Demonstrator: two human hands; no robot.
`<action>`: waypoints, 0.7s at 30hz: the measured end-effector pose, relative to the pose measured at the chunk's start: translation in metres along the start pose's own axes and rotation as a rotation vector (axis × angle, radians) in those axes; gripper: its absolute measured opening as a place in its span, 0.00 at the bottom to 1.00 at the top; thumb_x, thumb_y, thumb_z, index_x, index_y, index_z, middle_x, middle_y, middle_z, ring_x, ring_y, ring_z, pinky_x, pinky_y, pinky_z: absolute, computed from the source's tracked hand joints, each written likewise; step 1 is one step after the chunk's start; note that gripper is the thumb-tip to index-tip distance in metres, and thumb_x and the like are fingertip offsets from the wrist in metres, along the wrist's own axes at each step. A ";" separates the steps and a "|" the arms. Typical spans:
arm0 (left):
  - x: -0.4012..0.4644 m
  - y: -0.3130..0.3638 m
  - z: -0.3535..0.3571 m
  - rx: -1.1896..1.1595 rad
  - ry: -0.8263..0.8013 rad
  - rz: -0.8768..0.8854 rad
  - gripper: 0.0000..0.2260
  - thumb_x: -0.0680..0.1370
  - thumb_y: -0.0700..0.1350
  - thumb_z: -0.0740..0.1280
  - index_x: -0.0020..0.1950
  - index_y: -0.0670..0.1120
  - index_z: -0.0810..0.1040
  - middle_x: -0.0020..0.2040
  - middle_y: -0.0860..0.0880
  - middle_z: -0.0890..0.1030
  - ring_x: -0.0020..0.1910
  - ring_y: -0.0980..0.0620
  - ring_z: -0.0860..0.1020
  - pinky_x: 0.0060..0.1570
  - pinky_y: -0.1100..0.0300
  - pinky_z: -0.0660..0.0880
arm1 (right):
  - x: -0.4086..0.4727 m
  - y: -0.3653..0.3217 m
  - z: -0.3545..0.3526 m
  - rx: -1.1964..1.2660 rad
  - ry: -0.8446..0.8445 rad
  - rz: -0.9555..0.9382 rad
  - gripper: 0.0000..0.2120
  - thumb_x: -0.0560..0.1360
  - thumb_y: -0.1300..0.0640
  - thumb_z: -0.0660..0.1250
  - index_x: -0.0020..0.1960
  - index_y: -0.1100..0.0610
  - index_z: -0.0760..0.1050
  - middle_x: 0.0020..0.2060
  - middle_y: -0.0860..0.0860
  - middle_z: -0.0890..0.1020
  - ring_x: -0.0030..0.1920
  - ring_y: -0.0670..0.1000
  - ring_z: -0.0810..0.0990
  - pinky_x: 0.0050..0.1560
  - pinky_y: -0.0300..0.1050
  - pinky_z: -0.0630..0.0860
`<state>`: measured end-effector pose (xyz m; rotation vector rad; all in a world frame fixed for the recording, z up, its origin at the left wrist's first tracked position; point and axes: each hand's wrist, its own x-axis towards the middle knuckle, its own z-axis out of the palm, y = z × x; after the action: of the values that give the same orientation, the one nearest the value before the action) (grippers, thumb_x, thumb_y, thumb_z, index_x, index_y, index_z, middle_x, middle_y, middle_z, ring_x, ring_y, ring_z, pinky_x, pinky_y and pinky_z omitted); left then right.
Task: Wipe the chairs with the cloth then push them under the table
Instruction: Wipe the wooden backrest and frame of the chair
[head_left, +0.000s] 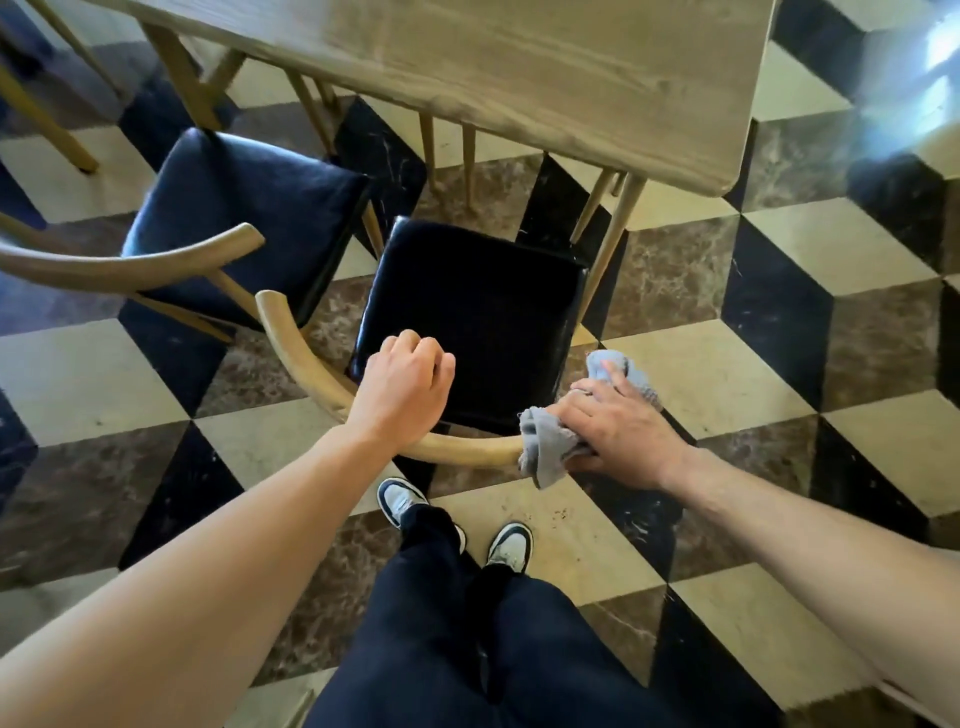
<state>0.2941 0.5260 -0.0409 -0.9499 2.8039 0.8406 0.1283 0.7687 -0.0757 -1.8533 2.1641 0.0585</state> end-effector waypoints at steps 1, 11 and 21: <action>0.001 0.004 0.004 0.001 -0.009 0.012 0.16 0.83 0.51 0.54 0.50 0.44 0.78 0.49 0.47 0.76 0.51 0.46 0.72 0.55 0.47 0.72 | -0.004 0.009 0.001 -0.001 0.013 0.021 0.25 0.70 0.46 0.77 0.64 0.51 0.76 0.56 0.48 0.81 0.65 0.58 0.76 0.76 0.67 0.58; -0.003 0.021 0.027 0.016 -0.087 0.038 0.16 0.84 0.52 0.54 0.50 0.45 0.77 0.47 0.48 0.76 0.48 0.48 0.72 0.51 0.51 0.72 | 0.001 0.014 0.025 0.585 0.357 0.841 0.20 0.77 0.42 0.69 0.57 0.57 0.76 0.51 0.54 0.78 0.53 0.60 0.75 0.54 0.53 0.72; -0.006 0.025 0.036 0.013 -0.118 0.020 0.15 0.84 0.51 0.54 0.51 0.45 0.77 0.49 0.48 0.76 0.50 0.48 0.72 0.51 0.51 0.71 | 0.013 -0.118 0.037 0.454 0.478 0.833 0.27 0.81 0.40 0.59 0.70 0.58 0.73 0.73 0.56 0.72 0.80 0.67 0.54 0.80 0.65 0.45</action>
<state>0.2806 0.5644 -0.0579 -0.8428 2.7201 0.8496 0.2480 0.7438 -0.0959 -0.6848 2.8052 -0.6982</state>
